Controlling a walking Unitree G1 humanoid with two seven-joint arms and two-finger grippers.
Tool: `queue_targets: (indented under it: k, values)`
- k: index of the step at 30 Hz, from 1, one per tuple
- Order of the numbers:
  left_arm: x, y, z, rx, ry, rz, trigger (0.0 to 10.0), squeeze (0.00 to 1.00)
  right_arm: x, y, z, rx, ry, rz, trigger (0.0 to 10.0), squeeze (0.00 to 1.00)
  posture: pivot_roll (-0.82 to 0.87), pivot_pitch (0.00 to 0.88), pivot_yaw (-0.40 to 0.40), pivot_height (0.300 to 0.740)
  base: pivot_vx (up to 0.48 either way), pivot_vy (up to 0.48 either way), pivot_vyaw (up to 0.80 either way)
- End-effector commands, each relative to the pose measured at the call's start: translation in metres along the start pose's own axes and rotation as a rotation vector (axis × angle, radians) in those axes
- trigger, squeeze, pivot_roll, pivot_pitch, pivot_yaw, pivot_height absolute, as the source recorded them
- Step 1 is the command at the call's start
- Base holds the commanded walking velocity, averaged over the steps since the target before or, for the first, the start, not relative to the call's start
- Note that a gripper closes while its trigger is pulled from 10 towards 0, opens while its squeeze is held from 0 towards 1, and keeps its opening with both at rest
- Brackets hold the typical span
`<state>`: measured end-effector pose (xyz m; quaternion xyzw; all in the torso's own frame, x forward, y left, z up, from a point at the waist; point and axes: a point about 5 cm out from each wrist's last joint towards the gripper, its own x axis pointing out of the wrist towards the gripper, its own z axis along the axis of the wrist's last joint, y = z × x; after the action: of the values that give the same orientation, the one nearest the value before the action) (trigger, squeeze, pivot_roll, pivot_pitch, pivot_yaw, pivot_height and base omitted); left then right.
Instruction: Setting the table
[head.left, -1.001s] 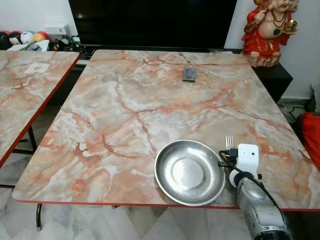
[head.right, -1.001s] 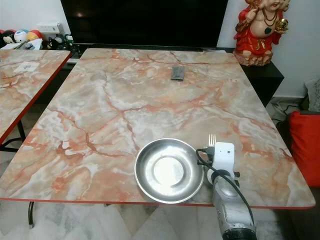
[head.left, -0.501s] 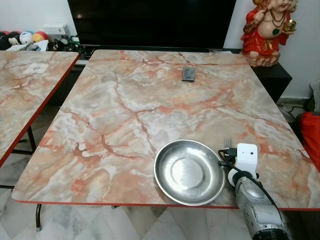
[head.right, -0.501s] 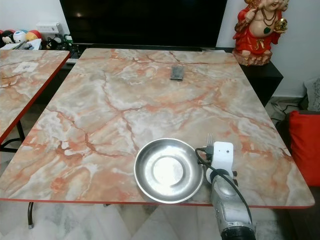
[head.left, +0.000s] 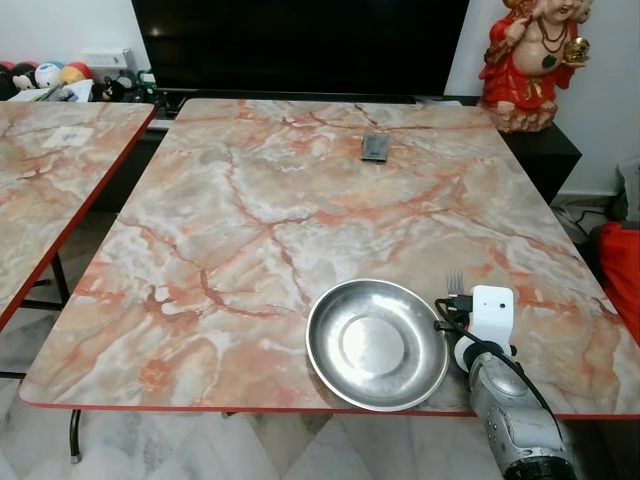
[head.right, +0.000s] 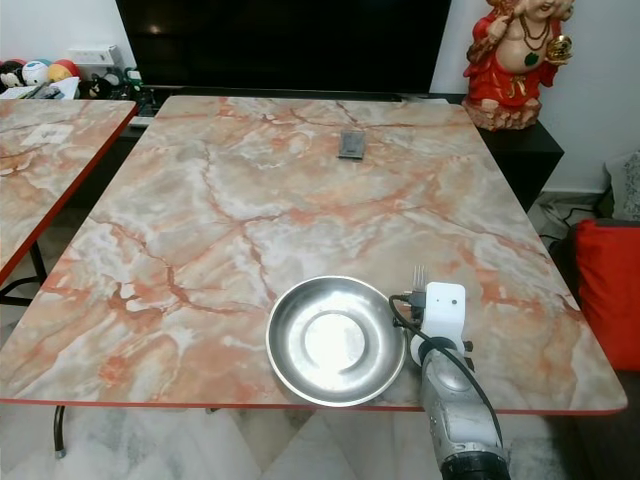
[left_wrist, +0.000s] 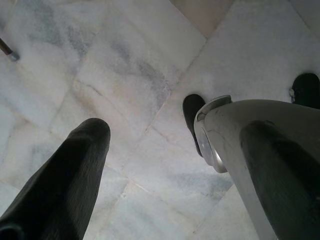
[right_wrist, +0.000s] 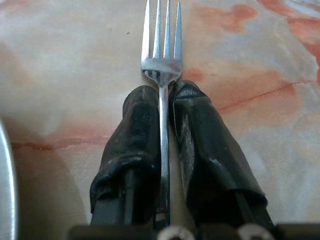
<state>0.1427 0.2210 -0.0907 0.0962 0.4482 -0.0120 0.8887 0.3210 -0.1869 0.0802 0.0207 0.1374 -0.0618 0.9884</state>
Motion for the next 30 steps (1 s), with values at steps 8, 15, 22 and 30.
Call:
queue_targets:
  k: [8,15,22,30]
  values:
    - [-0.002,-0.004,-0.009,0.020,0.027,-0.018,10.0,0.00,0.001,0.001,0.003,0.021,-0.019,0.005,10.0,0.00,0.00,0.121,-0.026,0.740,0.000,0.000,0.00]
    - [-0.001,-0.007,-0.007,0.023,0.023,-0.023,10.0,0.00,0.002,0.001,0.002,0.002,-0.006,0.003,10.0,0.00,0.00,0.118,-0.026,0.740,0.000,0.000,0.00]
    - [-0.002,-0.006,-0.010,0.024,0.032,-0.022,10.0,0.00,0.000,0.002,-0.006,-0.035,0.034,0.015,10.0,0.00,0.00,0.119,-0.025,0.740,0.000,0.000,0.00]
    - [-0.003,-0.002,-0.011,0.024,0.039,-0.015,10.0,0.00,0.000,0.002,0.000,-0.011,-0.006,0.007,10.0,0.00,0.00,0.119,-0.025,0.740,0.000,0.000,0.00]
